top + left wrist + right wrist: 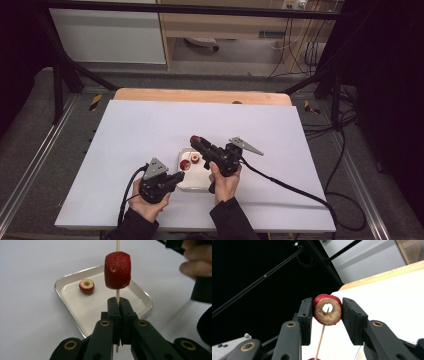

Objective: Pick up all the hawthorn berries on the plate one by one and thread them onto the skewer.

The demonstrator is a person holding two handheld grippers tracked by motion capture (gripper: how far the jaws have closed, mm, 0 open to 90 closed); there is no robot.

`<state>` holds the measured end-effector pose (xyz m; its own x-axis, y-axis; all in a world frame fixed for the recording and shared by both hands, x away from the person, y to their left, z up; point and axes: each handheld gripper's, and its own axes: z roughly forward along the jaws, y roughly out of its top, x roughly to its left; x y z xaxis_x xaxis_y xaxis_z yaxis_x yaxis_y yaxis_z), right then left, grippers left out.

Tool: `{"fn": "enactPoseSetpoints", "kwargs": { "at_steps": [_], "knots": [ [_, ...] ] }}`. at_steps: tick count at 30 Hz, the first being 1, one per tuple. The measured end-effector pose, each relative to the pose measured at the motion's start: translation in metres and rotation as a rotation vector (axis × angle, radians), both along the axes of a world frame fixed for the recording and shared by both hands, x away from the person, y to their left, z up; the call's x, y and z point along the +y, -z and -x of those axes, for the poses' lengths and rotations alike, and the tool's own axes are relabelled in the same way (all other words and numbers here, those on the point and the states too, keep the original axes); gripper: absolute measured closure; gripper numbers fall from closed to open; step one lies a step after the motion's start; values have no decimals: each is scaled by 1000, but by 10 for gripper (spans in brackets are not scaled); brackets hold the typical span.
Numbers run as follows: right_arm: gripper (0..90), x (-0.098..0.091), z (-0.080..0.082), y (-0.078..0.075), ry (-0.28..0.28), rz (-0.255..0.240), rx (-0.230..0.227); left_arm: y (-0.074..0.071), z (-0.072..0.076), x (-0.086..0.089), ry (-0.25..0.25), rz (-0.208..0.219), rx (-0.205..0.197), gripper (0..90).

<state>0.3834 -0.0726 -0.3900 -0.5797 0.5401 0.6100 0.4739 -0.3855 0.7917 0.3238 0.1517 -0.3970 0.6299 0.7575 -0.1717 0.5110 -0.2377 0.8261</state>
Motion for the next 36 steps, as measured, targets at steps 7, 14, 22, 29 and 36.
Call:
{"fn": "enactPoseSetpoints", "kwargs": {
  "at_steps": [7, 14, 22, 29, 36],
  "knots": [
    [627, 8, 6, 14, -10, 28, 3, 3, -5, 1, -13, 19, 49, 889],
    [629, 9, 11, 14, 1, 74, 6, 6, -3, -4, -5, 24, 34, 889],
    [630, 4, 12, 12, -14, 72, 46, 7, -4, -3, 9, 46, 25, 890],
    [632, 7, 11, 19, -96, 45, 114, -1, -2, -8, -7, -23, -37, 890],
    [608, 11, 16, 25, -51, 77, 65, 4, -9, -3, -5, -11, -7, 889]
  ]
}}
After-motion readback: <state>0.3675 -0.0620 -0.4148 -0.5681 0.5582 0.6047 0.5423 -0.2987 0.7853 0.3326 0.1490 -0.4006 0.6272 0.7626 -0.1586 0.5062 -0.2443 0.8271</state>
